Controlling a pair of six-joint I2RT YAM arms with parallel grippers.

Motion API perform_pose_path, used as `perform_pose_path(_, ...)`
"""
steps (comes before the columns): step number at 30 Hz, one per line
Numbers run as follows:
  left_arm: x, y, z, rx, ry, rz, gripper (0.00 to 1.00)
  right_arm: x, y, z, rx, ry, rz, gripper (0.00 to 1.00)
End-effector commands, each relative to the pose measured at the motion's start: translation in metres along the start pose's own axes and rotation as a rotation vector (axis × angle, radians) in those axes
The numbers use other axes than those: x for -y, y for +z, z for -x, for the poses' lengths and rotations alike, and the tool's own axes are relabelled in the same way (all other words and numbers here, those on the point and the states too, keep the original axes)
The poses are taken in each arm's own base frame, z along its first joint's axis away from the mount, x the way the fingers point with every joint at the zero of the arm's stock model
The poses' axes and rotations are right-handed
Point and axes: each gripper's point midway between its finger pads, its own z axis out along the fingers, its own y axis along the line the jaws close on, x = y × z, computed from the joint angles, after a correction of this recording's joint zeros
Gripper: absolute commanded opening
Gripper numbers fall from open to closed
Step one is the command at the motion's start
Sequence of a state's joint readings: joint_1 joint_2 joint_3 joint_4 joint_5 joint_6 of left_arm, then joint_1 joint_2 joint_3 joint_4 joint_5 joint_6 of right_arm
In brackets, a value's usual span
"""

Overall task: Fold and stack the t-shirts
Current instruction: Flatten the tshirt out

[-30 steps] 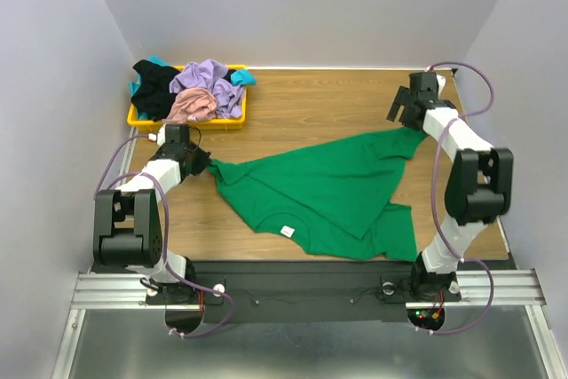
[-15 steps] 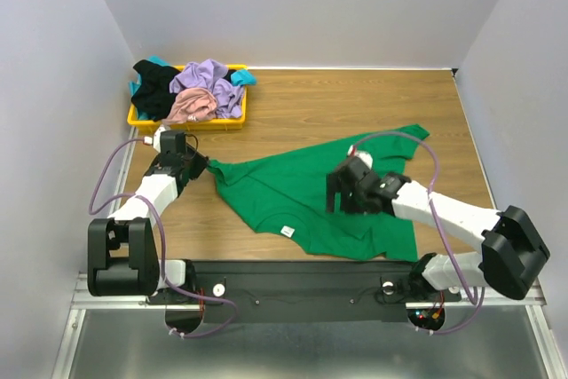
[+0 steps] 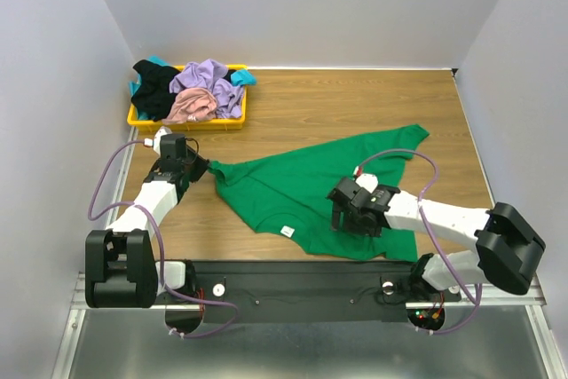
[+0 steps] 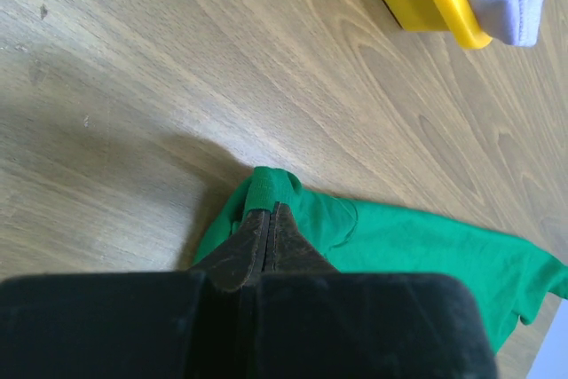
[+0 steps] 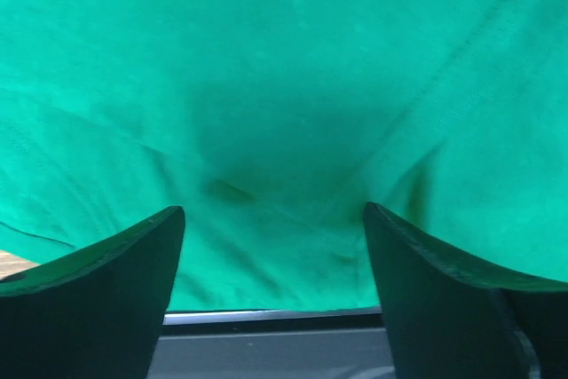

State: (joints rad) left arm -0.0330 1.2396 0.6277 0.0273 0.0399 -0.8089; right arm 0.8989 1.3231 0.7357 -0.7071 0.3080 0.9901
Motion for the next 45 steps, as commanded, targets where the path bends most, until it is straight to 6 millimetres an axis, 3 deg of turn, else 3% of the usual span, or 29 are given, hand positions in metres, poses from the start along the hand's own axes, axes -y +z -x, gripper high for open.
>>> perform_pose_path(1,0.005,-0.005,0.007,0.041,0.021,-0.026,0.00,0.013,-0.006,0.001,0.043,0.066,-0.026,0.83)
perform_pose_path(15,0.006,-0.007,0.007,0.044,0.021,-0.027,0.00,0.030,0.004,-0.009,0.035,0.094,-0.086,0.57)
perform_pose_path(20,0.007,-0.007,0.008,0.048,0.024,-0.028,0.00,0.027,0.006,-0.006,0.050,0.093,-0.087,0.37)
perform_pose_path(24,0.006,-0.007,0.008,0.047,0.024,-0.024,0.00,0.026,0.006,-0.005,0.052,0.096,-0.083,0.35)
perform_pose_path(29,0.007,-0.008,0.009,0.050,0.027,-0.028,0.00,0.021,0.001,0.003,0.082,0.109,-0.059,0.15)
perform_pose_path(34,0.010,-0.013,0.011,0.062,0.031,-0.040,0.00,0.020,-0.003,0.011,0.113,0.111,-0.048,0.02)
perform_pose_path(37,0.012,-0.015,0.013,0.072,0.030,-0.048,0.00,0.020,-0.004,0.017,0.141,0.113,-0.056,0.01)
perform_pose_path(42,0.023,-0.022,0.021,0.090,0.039,-0.080,0.00,0.017,-0.021,0.055,0.294,0.110,-0.062,0.00)
perform_pose_path(45,0.047,-0.039,0.036,0.129,0.041,-0.146,0.00,0.013,-0.057,0.107,0.456,0.142,-0.044,0.00)
